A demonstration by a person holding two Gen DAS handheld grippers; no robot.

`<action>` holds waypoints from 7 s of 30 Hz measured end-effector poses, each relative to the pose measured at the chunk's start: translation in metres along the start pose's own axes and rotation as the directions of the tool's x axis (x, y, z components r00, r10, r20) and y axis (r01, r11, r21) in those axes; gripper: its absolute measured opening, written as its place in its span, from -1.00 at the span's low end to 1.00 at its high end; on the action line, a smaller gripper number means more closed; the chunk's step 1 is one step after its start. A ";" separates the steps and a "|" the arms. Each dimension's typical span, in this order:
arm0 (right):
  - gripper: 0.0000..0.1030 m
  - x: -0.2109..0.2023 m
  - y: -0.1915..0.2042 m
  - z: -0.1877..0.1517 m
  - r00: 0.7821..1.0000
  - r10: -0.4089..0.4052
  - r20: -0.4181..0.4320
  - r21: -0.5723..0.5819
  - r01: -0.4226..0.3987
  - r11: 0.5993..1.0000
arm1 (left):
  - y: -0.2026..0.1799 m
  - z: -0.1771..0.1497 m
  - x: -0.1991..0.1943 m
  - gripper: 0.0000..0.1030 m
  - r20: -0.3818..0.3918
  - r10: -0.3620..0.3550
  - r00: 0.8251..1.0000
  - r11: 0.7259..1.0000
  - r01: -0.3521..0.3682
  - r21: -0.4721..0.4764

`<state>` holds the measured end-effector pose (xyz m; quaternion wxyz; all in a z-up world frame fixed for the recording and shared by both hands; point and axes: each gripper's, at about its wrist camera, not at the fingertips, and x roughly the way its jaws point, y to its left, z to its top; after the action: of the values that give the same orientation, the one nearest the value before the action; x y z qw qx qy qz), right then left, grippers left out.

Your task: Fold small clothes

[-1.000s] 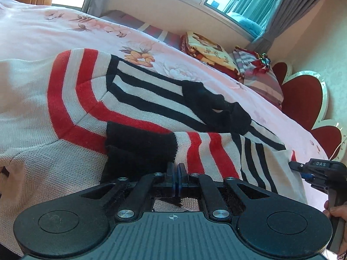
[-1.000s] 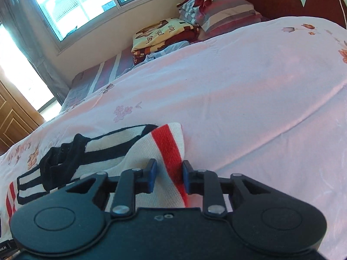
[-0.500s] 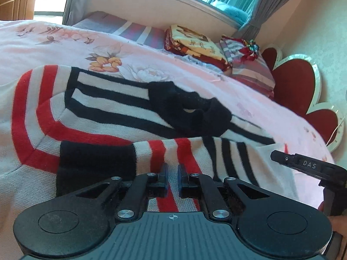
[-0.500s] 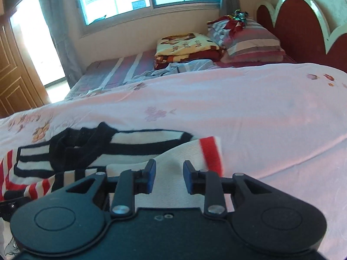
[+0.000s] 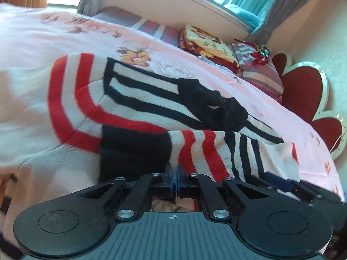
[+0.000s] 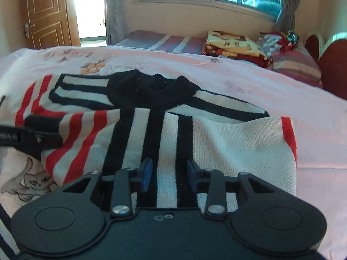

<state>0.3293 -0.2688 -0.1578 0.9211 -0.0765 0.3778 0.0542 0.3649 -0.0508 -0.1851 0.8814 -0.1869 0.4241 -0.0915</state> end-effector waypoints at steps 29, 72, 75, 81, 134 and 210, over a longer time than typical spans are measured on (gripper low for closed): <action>0.21 -0.066 0.113 0.017 0.969 0.245 0.041 0.135 -0.248 0.959 | 0.289 -0.017 -0.134 0.96 0.176 0.253 0.951 0.794 -0.100 -0.599; 0.23 -0.073 -0.042 -0.039 1.000 -0.015 0.026 0.492 0.001 0.871 | -0.070 0.017 -0.023 0.87 0.060 -0.305 0.950 0.888 0.261 0.379; 0.27 -0.073 -0.044 -0.039 0.998 0.035 0.048 0.513 -0.054 0.857 | -0.057 0.025 -0.044 0.87 0.080 -0.293 0.953 0.889 0.241 0.389; 0.27 -0.050 -0.030 -0.027 0.988 0.151 0.043 0.529 -0.151 0.835 | 0.027 0.046 -0.044 0.86 0.124 -0.063 0.990 0.976 0.035 0.217; -0.34 -0.038 -0.046 -0.026 0.994 -0.107 0.010 0.316 0.098 0.944 | 0.088 0.104 0.038 0.49 0.162 0.165 0.973 0.983 -0.176 0.051; -0.12 -0.108 -0.036 -0.095 1.000 -0.021 -0.006 0.210 0.021 0.977 | 0.037 -0.079 -0.081 0.99 0.106 0.211 0.972 0.933 -0.232 0.274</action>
<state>0.1934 -0.3256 -0.1447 0.9239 0.0171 0.3822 0.0041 0.2527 -0.0110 -0.1874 0.9189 -0.0129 0.3917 -0.0445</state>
